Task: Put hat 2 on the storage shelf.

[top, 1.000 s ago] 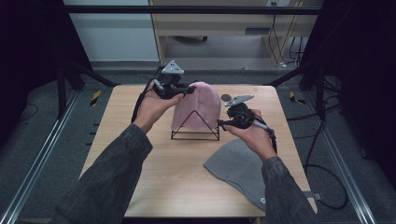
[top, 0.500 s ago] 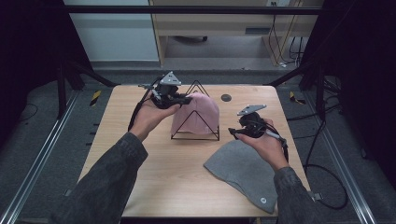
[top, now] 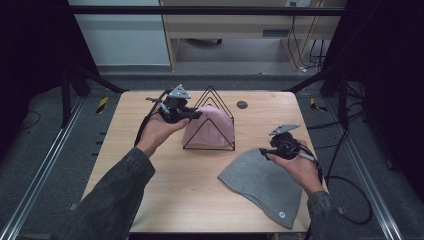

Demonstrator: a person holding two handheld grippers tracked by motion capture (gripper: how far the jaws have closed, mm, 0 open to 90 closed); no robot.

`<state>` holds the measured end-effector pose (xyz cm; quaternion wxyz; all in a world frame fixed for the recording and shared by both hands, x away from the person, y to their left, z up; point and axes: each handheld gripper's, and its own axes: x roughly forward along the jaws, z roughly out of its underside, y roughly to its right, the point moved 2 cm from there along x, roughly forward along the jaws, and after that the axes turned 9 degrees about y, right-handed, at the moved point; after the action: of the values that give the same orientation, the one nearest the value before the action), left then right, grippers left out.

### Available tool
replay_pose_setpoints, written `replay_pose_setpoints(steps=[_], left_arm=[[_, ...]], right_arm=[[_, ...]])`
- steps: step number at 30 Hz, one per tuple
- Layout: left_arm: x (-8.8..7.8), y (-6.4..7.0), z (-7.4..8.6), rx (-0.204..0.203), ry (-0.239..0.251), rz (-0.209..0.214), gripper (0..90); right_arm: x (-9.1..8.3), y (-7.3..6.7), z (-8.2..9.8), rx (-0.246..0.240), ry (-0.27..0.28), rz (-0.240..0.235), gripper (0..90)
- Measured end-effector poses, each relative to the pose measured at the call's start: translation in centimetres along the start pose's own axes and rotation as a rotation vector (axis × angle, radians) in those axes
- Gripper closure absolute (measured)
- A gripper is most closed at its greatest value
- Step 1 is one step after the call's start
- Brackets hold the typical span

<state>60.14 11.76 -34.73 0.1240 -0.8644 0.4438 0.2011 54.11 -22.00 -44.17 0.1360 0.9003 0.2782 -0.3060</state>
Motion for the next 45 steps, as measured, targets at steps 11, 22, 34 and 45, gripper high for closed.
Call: replay_pose_setpoints(steps=[11,22,34,45], left_arm=[[-0.3,0.4,1.0,-0.005,-0.001,0.003,73.5],[-4.0,1.8,3.6,-0.003,0.027,-0.059,35.4],[-8.6,3.2,15.4,-0.062,-0.054,-0.191,13.6],[-11.4,4.5,18.8,-0.031,-0.167,-0.227,12.3]], right_arm=[[-0.9,1.8,3.1,0.070,-0.009,0.029,49.1],[-2.3,4.2,5.7,0.179,-0.008,0.045,52.4],[-2.3,5.7,7.7,0.258,-0.054,0.069,59.2],[-0.8,5.1,8.4,0.273,-0.086,0.080,55.6]])
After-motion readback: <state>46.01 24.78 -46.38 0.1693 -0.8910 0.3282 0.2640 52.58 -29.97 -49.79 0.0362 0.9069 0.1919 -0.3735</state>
